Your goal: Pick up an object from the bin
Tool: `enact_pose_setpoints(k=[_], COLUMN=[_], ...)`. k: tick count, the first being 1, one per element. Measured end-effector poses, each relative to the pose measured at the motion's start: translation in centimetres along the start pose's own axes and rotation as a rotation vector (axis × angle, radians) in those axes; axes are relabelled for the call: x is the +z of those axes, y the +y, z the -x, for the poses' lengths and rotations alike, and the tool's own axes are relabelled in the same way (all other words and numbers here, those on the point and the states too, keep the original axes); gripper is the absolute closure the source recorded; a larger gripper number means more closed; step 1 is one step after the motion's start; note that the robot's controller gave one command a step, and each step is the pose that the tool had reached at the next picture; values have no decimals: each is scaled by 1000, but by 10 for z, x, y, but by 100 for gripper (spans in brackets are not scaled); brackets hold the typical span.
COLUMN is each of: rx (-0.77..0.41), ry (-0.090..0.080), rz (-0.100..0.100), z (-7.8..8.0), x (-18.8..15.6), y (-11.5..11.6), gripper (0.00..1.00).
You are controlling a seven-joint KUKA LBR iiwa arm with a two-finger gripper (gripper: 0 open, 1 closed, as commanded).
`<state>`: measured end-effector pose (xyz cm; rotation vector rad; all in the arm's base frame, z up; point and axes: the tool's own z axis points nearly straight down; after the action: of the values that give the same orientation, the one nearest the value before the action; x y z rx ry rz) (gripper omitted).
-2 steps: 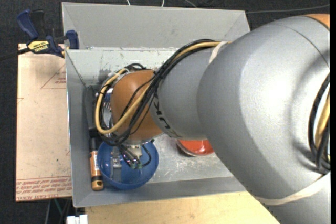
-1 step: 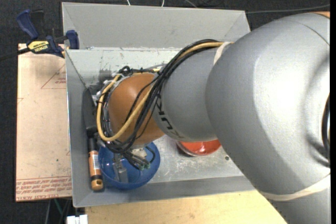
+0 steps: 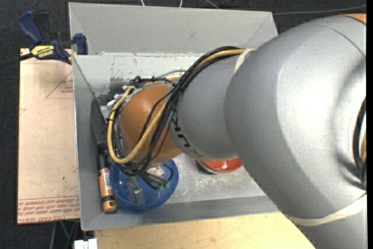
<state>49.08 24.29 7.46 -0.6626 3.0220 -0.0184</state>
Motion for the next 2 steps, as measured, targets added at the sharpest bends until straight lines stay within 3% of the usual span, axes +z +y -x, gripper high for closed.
enact_pose_setpoints(k=[1,2], rx=[-172,-38], ry=[10,-27], rz=[1,-5], z=[7,10], x=[3,-3], y=[-11,-3], gripper=[0,100])
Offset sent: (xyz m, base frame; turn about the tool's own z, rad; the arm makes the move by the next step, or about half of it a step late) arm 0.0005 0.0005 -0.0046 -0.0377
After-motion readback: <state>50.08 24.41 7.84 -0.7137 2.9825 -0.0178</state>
